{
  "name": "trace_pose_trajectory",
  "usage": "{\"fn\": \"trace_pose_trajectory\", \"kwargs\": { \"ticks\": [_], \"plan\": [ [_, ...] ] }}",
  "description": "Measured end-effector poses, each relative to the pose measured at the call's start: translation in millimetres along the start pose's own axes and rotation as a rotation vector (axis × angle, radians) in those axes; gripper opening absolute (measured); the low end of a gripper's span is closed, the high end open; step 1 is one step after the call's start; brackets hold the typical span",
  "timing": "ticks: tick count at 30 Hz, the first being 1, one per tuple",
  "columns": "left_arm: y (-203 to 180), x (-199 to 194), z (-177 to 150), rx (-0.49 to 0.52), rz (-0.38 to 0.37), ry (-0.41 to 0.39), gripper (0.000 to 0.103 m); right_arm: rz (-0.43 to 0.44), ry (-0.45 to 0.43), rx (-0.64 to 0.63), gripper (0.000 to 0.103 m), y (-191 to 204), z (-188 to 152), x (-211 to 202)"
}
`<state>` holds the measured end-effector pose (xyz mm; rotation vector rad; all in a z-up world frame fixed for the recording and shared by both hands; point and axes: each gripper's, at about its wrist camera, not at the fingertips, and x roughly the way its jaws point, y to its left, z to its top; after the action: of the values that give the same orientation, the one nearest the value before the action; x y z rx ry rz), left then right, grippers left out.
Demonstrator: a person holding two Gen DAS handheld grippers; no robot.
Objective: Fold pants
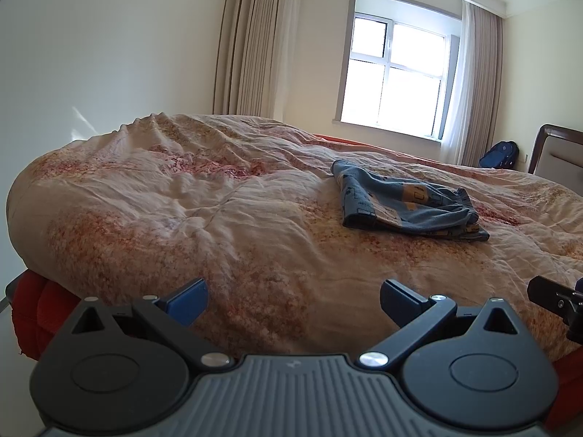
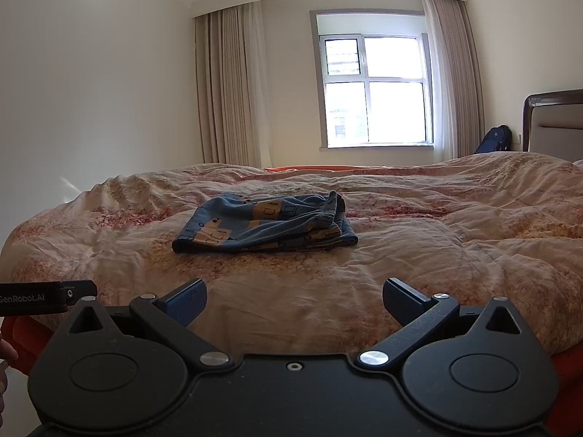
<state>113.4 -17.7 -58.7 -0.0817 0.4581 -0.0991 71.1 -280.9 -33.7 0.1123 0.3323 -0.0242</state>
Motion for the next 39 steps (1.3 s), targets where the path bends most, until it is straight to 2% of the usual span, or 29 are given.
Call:
{"fn": "trace_pose_trajectory", "kwargs": {
  "ticks": [39],
  "plan": [
    [-0.5, 0.1, -1.3, 0.001, 0.002, 0.008, 0.103, 0.004, 0.010, 0.000, 0.103, 2.1, -3.5, 0.6]
  ]
}}
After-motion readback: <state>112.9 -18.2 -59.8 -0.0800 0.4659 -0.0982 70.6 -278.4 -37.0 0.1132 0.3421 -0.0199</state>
